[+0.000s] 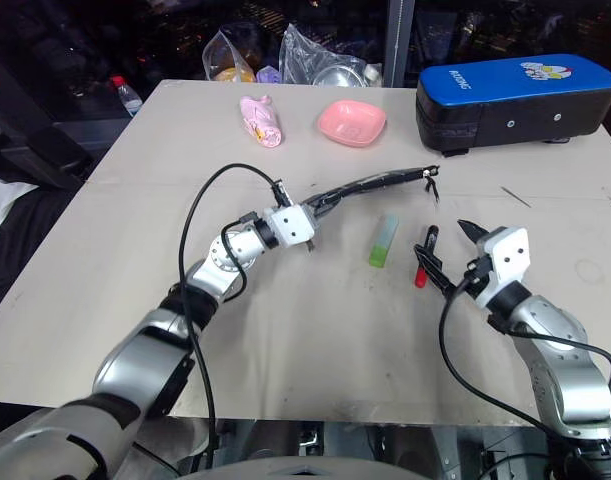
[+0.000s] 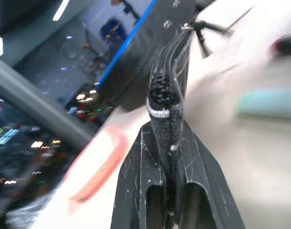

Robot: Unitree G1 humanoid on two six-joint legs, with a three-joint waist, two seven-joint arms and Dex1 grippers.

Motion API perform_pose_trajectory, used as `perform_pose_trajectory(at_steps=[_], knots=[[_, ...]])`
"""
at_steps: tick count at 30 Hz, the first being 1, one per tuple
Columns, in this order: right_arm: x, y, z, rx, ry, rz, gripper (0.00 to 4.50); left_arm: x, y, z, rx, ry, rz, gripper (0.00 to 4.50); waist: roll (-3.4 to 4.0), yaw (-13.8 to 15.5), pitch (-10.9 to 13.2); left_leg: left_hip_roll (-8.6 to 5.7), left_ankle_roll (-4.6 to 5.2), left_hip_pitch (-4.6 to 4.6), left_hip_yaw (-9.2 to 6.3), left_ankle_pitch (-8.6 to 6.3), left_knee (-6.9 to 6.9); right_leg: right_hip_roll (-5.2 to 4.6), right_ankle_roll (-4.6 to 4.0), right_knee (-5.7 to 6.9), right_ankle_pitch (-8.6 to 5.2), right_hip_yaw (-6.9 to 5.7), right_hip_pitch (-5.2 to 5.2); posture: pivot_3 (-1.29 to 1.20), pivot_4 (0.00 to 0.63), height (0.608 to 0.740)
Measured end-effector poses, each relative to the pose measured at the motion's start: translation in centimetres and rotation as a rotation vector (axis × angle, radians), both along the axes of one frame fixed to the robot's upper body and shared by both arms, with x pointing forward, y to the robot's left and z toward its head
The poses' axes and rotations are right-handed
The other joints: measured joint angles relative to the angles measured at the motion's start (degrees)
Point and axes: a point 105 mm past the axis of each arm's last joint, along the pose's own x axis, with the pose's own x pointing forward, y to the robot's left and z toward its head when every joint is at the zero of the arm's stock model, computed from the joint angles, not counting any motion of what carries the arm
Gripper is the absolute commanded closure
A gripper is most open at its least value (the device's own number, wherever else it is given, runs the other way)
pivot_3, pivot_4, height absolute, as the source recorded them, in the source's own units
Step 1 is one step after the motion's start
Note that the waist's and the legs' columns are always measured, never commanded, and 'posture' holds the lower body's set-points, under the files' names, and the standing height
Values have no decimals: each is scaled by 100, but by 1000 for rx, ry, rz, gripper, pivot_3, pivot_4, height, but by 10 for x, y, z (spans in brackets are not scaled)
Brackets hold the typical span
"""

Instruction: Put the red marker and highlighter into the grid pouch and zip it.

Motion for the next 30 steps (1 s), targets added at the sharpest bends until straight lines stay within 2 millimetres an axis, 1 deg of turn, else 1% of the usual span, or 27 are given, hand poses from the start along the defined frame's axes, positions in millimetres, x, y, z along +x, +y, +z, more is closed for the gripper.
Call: perform_pose_trajectory(at_steps=[3, 5, 8, 10, 12, 15, 21, 24, 26, 27, 28, 29, 30], knots=[[13, -1, -1, 13, 43, -58, 0, -14, -1, -3, -5, 50, -23, 4409, 1, 26, 0, -2, -3, 0, -2, 2, 0, 2, -1, 2, 0, 2, 1, 0, 150, 688], [21, 0, 0, 26, 73, -73, 0, -19, 1, 0, -14, 61, -18, 4409, 2, 40, 0, -2, -2, 0, -2, 2, 0, 3, -1, 2, 1, 4, 1, 0, 150, 688], [37, 4, 0, 92, 151, -73, 0, -23, 3, 3, -32, 84, -8, 4409, 2, 51, 0, -4, -2, 0, -3, 2, 0, 4, -2, 2, 1, 6, 2, 0, 150, 688], [41, 6, -1, 113, 182, -66, 0, -24, 2, 4, -34, 91, -7, 4409, 2, 56, 0, -6, -2, -1, -3, 2, 0, 5, -2, 1, 1, 6, 2, 0, 150, 688], [50, 7, -5, 152, 241, -57, 0, -24, 6, 0, -31, 111, 4, 4409, 2, 46, 0, -6, -2, 0, -3, 2, -1, 7, -2, -1, 1, 6, 2, 0, 150, 688], [56, 9, -6, 183, 277, -32, 0, -25, 8, -3, -31, 129, 13, 4409, 3, 41, 0, -6, -2, 0, -2, 2, -3, 8, -2, -1, 1, 6, 0, 0, 150, 688], [70, 16, 7, 192, 244, 33, 0, -26, 7, -3, -26, 135, 6, 4409, 3, 41, 0, -4, -2, 0, -1, 2, -4, 8, -2, -2, 1, 6, 0, 0, 150, 688], [72, 20, 8, 183, 230, 56, 816, -27, 8, -3, -25, 138, 6, 4500, 3, 40, 0, -4, -2, 0, -1, 2, -4, 8, -2, -2, 1, 6, 0, 0, 150, 688], [75, 20, 5, 170, 233, 53, 1722, -27, 9, -5, -24, 143, 8, 4500, 3, 39, 0, -3, -2, 0, -1, 2, -4, 8, -2, -2, 1, 6, 0, 0, 150, 688], [76, 20, 4, 166, 234, 52, 2343, -28, 9, -6, -24, 146, 8, 4500, 3, 39, 0, -3, -2, 0, 0, 2, -4, 8, -2, -2, 1, 6, 0, 0, 150, 688], [78, 20, 4, 164, 233, 55, 2704, -28, 10, -7, -23, 149, 9, 4500, 3, 39, 0, -3, -2, -1, 0, 2, -4, 8, -2, -2, 1, 7, -1, 0, 150, 688], [80, 19, 5, 162, 228, 54, 3247, -28, 10, -7, -23, 150, 9, 4500, 4, 38, 1, -3, -2, -1, 0, 2, -5, 8, -2, -2, 1, 7, -1, 0, 150, 688], [82, 19, 8, 159, 216, 54, 3562, -28, 10, -7, -23, 150, 9, 4500, 4, 38, 1, -3, -2, 0, 0, 2, -5, 8, -2, -2, 1, 7, -1, 0, 150, 688]])
